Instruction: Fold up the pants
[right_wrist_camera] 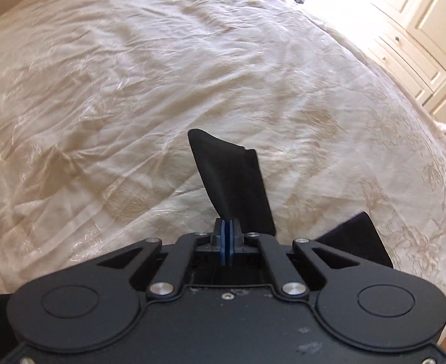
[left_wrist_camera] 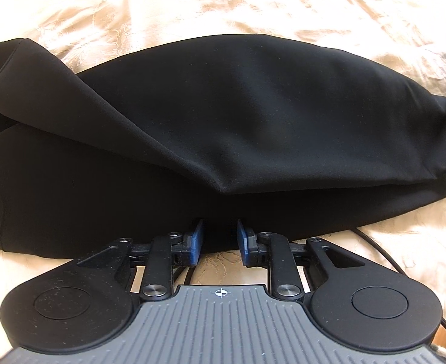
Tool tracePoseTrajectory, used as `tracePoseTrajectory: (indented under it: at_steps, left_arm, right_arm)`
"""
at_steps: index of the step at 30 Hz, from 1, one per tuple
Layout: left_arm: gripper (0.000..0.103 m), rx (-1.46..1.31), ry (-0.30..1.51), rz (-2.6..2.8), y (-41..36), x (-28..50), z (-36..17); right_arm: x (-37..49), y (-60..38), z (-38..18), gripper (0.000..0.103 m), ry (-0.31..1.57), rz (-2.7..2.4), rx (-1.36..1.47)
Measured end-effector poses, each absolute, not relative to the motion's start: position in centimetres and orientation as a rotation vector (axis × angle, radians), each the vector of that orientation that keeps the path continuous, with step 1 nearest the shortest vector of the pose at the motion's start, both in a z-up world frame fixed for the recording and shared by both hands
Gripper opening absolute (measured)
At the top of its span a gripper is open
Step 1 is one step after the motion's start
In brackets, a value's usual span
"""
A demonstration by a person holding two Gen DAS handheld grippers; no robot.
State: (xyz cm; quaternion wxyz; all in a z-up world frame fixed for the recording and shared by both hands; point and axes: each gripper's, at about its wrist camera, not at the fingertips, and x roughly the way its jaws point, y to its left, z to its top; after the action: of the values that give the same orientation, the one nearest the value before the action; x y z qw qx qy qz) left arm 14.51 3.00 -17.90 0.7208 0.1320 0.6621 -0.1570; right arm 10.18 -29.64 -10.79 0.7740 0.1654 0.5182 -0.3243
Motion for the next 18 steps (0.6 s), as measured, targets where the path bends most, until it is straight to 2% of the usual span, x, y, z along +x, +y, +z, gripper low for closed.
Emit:
tracePoseTrajectory:
  at_steps: [3,8,12,18]
  left_arm:
    - [0.027,0.297,1.451,-0.31,2.8,13.8,-17.7]
    - [0.033,0.331,1.431,-0.253,2.4,12.6,-17.8]
    - [0.033,0.342,1.425,-0.225,2.2,12.1,-17.6]
    - [0.033,0.306,1.418,-0.192,2.5,11.5,-16.0]
  right_arm:
    - [4.4,-32.6,-11.0,0.004,1.092,-0.782,0.509]
    - [-2.1,-35.3,-15.9,0.004,1.15,-0.818,0.649]
    - [-4.6,-36.0,-17.8,0.002,1.139,-0.827,0.693]
    - [-5.5,-36.3,-16.5,0.001,1.094,-0.795,0.649]
